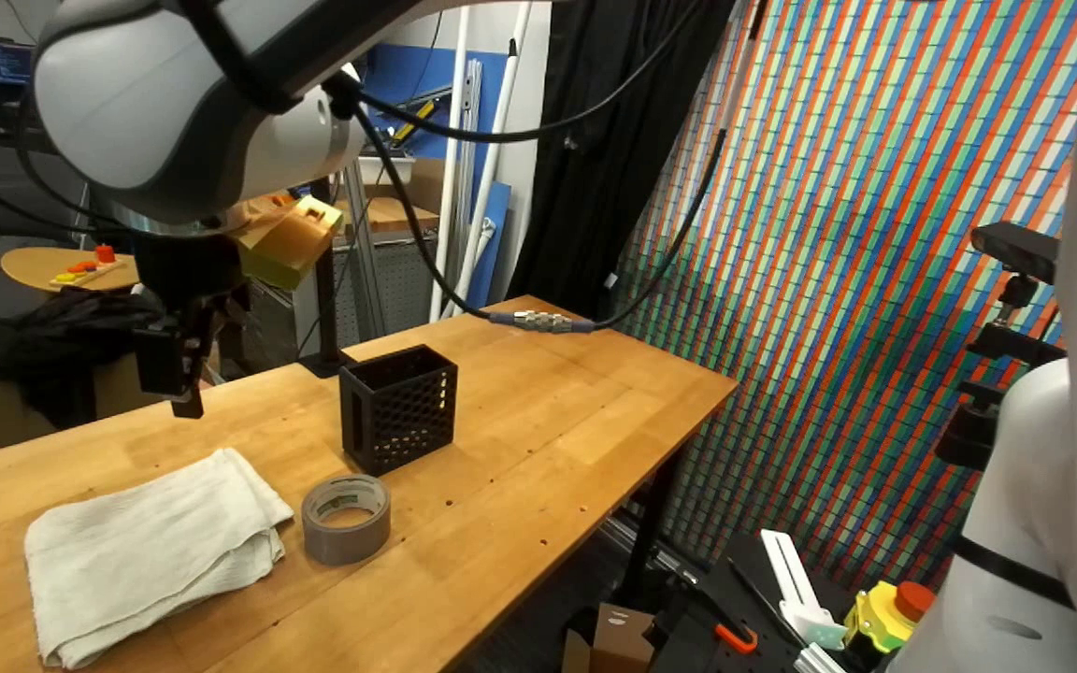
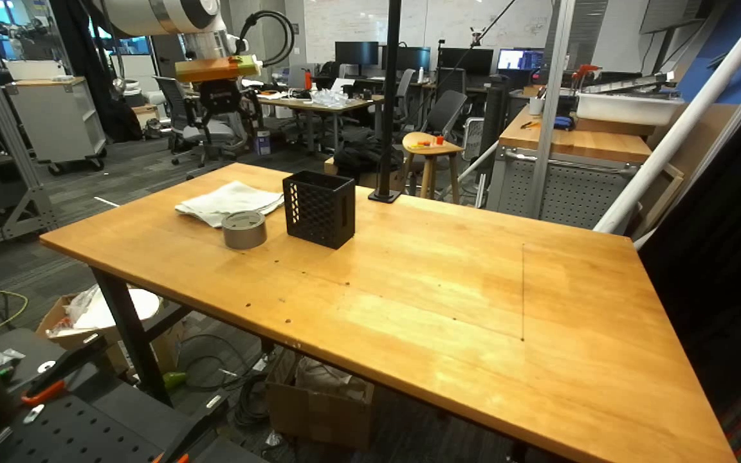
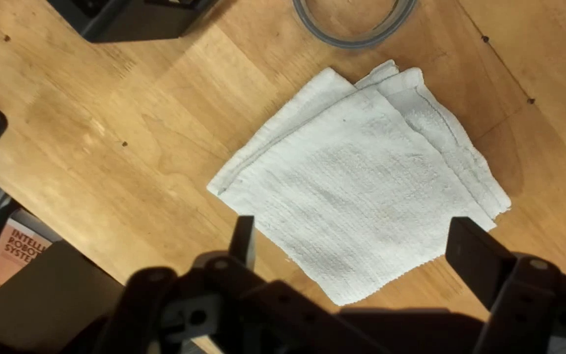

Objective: Put the towel into the basket

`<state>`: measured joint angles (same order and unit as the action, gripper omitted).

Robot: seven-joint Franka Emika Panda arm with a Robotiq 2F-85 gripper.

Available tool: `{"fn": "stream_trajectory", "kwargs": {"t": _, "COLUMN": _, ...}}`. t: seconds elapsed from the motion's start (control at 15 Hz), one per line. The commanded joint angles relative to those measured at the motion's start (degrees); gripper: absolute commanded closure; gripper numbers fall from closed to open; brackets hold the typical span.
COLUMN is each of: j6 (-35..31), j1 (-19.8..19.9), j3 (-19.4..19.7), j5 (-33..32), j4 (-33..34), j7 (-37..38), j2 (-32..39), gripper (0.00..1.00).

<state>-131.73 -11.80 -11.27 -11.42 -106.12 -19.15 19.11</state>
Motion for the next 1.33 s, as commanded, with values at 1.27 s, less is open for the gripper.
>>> {"fn": "stream_trajectory", "kwargs": {"t": 1.27, "j6": 10.47, "j1": 5.57, "j3": -3.91, "j5": 11.25, "j4": 31.74, "j7": -13.25, "j2": 36.47, "gripper": 0.0}}
